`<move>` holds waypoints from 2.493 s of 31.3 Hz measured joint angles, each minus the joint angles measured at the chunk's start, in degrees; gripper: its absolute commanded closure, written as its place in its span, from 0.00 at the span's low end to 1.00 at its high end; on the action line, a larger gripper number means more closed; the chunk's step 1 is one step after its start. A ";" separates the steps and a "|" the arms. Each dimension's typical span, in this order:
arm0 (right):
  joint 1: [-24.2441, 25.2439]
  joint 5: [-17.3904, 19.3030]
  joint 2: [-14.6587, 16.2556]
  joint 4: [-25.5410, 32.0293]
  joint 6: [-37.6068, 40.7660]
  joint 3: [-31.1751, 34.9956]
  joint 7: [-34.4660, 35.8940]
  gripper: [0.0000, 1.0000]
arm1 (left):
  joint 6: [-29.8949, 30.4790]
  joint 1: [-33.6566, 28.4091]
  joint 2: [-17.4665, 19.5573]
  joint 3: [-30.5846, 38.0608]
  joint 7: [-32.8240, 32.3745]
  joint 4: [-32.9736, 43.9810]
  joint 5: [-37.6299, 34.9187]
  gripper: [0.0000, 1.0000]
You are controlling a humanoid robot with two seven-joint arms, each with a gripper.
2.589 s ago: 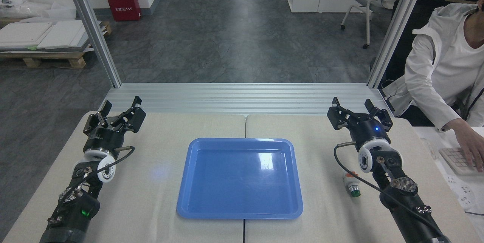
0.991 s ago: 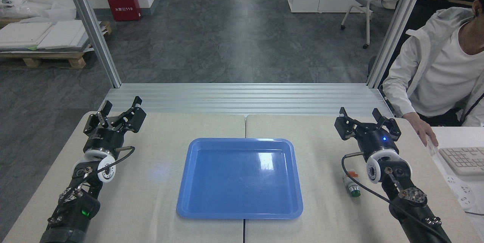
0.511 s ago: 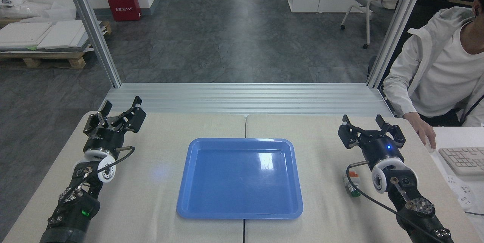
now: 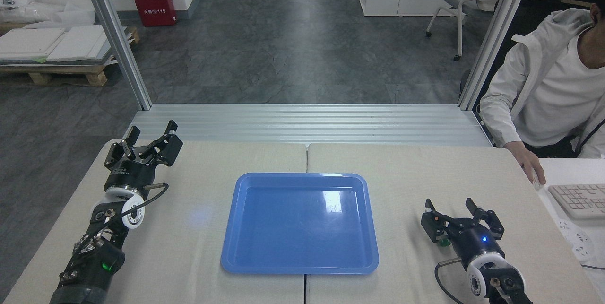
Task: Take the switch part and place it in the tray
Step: 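Lower the right gripper onto the switch part and close on it, then lift the switch part and carry it over the blue tray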
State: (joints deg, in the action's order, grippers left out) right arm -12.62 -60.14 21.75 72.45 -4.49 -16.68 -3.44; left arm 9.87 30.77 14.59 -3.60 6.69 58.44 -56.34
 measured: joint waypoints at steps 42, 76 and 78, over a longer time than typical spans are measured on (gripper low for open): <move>-0.31 0.61 -1.21 -2.89 2.93 0.04 1.01 1.00 | -0.03 0.08 0.00 0.00 -0.02 0.00 0.00 0.00; -12.61 -11.73 -20.72 -1.14 -15.69 -22.33 -18.77 0.95 | -0.03 0.08 0.00 0.00 -0.02 0.00 0.00 0.00; -12.26 -11.92 -21.23 -2.08 -16.85 -22.32 -19.03 0.95 | -0.03 0.08 0.00 0.00 -0.02 0.00 0.00 0.00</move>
State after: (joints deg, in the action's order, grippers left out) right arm -24.87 -72.06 0.52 70.36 -21.34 -39.00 -22.47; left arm 9.84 30.85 14.59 -3.60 6.67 58.45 -56.34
